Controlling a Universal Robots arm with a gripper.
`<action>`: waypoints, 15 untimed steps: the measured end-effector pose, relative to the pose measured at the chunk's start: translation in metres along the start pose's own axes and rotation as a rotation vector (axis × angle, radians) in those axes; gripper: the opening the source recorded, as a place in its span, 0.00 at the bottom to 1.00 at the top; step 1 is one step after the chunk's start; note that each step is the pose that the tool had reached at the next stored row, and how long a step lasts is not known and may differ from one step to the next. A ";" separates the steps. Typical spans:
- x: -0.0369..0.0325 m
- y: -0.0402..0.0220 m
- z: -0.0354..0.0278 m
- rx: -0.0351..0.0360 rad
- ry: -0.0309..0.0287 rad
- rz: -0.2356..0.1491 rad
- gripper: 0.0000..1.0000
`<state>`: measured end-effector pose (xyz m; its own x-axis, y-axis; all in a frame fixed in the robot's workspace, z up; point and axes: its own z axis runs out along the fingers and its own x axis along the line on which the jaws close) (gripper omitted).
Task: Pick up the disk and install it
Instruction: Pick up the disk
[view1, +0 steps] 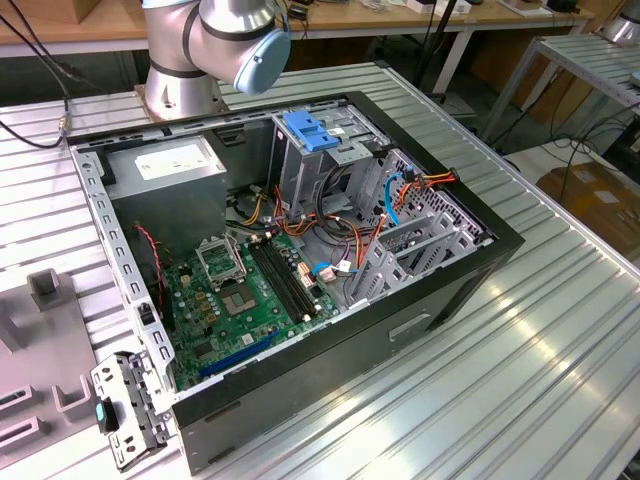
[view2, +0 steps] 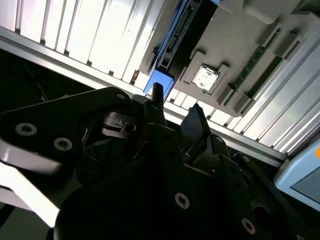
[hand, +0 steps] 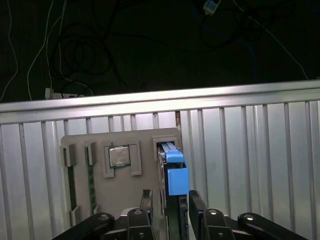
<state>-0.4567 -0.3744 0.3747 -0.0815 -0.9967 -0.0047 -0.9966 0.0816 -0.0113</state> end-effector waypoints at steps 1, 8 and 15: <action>0.0000 0.0000 0.0000 -0.0001 0.0001 0.000 0.42; 0.0000 0.0002 0.0025 0.0066 -0.0003 0.000 0.49; -0.0048 0.0024 0.0285 0.0053 0.0009 0.020 0.56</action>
<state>-0.4583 -0.3694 0.3462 -0.1016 -0.9948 -0.0041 -0.9947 0.1016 -0.0165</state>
